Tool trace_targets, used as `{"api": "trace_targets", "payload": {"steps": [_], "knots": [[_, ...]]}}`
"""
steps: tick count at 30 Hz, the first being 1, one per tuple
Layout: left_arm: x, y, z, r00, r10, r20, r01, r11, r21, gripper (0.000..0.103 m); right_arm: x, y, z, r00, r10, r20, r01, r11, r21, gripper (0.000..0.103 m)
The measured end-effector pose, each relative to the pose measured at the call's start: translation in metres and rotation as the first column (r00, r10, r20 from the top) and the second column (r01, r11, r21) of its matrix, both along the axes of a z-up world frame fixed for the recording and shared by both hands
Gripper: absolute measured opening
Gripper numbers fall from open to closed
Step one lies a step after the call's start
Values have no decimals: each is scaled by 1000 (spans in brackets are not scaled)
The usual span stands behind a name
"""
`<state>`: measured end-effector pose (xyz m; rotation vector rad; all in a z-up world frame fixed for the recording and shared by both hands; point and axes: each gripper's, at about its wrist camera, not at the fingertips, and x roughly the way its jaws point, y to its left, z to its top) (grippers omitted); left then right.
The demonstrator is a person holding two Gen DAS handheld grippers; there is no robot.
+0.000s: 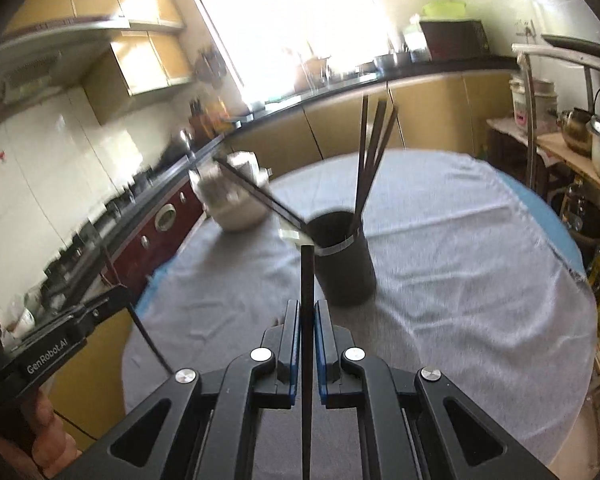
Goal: Organize utensils
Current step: 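Lower both tools over the black cup and open them to drop the chopsticks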
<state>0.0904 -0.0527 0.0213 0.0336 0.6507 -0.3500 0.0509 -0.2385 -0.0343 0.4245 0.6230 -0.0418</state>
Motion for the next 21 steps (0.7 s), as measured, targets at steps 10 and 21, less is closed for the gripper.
{"api": "trace_targets", "payload": {"steps": [10, 21], "knots": [[25, -16, 57, 991, 6, 133, 12, 990, -141, 5, 14, -29, 58, 978, -73, 197, 83, 996, -44, 7], [65, -62, 112, 980, -59, 187, 100, 971, -218, 5, 60, -50, 114, 951, -92, 296, 125, 987, -97, 7]]}}
